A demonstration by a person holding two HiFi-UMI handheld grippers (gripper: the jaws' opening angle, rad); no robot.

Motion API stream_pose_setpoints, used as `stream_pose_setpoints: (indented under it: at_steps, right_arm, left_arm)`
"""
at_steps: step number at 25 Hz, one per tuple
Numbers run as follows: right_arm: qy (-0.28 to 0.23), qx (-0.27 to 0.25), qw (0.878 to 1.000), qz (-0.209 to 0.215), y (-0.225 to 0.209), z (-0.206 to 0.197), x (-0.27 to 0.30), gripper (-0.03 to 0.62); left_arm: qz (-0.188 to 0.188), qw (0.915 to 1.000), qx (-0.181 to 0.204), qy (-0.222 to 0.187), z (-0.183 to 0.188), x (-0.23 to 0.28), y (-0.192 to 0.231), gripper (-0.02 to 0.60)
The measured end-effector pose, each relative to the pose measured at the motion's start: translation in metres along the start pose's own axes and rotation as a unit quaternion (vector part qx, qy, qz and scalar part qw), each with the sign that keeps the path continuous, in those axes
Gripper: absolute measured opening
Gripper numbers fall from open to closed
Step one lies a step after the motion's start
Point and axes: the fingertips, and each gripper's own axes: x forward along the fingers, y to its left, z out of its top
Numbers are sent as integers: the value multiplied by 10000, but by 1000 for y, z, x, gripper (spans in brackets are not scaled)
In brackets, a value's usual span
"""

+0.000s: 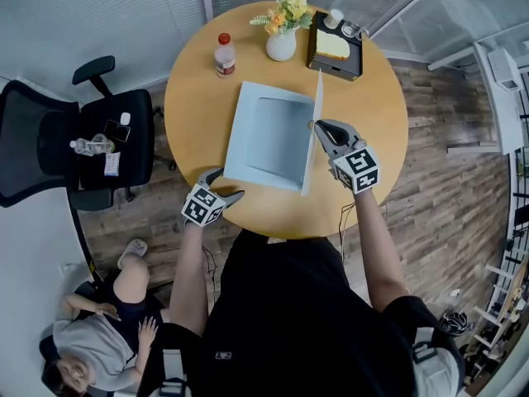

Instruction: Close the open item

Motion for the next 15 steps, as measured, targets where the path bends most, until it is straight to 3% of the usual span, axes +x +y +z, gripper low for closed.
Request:
stream_pose_setpoints:
  at_steps: [11,15]
  right_arm:
    - [131,-293,9983,482,31,-3,52,8]
    - [146,-174,9971,726,43,-8,76,8]
  left_arm:
    - [49,9999,-78,-104,4,11,-20,385]
    - [117,9999,15,-74,8,9,-19,385]
